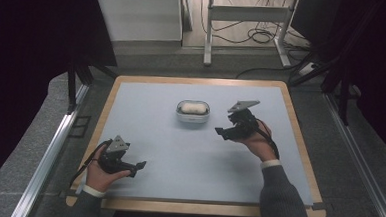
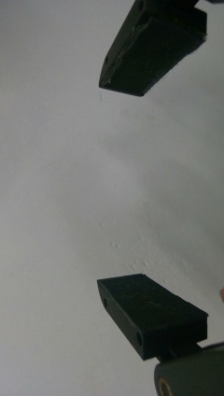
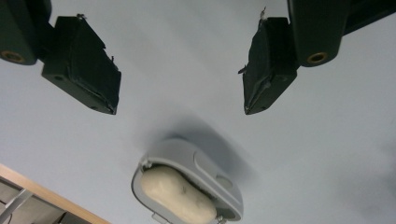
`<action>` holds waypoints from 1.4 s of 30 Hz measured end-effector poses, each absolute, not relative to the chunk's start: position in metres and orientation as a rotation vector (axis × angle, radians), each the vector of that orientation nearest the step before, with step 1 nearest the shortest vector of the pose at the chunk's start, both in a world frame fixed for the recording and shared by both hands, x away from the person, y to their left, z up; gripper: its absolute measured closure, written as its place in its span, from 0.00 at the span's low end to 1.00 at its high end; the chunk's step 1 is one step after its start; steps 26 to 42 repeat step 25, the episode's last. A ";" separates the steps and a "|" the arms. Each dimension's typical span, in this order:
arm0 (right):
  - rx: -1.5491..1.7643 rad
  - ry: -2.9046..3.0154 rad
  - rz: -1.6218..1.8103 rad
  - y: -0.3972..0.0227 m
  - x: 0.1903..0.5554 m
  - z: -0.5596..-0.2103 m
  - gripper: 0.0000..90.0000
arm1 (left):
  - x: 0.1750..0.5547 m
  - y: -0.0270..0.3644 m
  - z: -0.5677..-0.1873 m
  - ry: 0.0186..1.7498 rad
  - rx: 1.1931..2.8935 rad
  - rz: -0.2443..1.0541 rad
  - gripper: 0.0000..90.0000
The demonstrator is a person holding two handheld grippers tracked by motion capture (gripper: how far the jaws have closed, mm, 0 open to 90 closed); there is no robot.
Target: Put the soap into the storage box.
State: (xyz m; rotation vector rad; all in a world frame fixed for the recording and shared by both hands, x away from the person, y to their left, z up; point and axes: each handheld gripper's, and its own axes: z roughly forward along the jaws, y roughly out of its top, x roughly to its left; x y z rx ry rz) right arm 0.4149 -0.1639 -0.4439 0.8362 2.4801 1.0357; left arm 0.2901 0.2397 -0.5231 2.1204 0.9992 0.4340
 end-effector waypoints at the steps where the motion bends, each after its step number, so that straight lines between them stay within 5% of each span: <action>1: 0.848 2.470 1.048 -0.168 0.409 -0.446 0.31 | 0.290 0.240 -0.523 0.999 2.121 0.434 0.07; 15: 0.916 2.405 1.040 -0.210 0.349 -0.483 0.30 | 0.291 0.239 -0.524 1.008 2.118 0.446 0.07; 42: 0.918 2.364 1.051 -0.214 0.347 -0.484 0.27 | 0.290 0.240 -0.524 1.014 2.117 0.464 0.07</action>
